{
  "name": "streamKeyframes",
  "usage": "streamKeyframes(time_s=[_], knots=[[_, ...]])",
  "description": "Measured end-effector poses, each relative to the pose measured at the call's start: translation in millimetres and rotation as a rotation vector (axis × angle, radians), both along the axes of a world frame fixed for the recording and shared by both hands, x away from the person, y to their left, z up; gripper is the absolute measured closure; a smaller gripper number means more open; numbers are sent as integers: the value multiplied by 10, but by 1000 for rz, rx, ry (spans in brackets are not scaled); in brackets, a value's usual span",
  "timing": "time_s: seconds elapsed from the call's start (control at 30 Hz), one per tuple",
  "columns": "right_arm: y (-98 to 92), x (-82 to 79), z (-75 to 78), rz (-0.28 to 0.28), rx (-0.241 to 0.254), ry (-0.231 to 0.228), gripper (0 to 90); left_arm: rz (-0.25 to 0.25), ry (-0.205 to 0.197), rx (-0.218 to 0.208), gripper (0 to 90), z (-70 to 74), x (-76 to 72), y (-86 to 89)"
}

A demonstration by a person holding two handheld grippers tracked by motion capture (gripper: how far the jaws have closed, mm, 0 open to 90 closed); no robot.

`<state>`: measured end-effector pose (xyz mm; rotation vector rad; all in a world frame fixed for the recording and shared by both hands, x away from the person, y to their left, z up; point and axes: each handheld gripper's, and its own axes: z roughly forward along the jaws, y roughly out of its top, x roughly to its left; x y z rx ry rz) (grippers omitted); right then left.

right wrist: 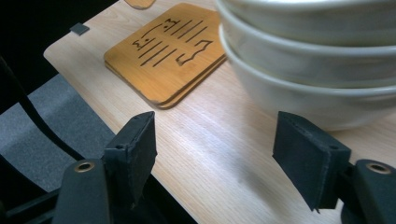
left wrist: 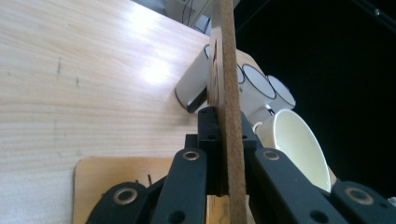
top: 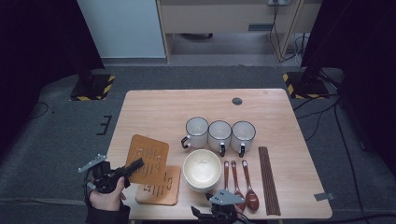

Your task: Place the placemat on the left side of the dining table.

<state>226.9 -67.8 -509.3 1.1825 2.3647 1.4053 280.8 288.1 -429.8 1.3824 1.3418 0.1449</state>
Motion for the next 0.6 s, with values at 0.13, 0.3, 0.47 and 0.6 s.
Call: streamKeyframes(time_s=[0.13,0.3,0.47,0.6], knots=[[-121,14,46,-4,-5,-20,280,13,-11,-2,857,35,38,38],[-270,46,86,-19,-3,-19,267,20,-22,1,857,55,88,51],[-399,96,122,-39,9,-21,260,23,-20,13,857,40,148,51],[-487,128,157,-49,17,-33,250,26,-18,14,857,29,192,50]])
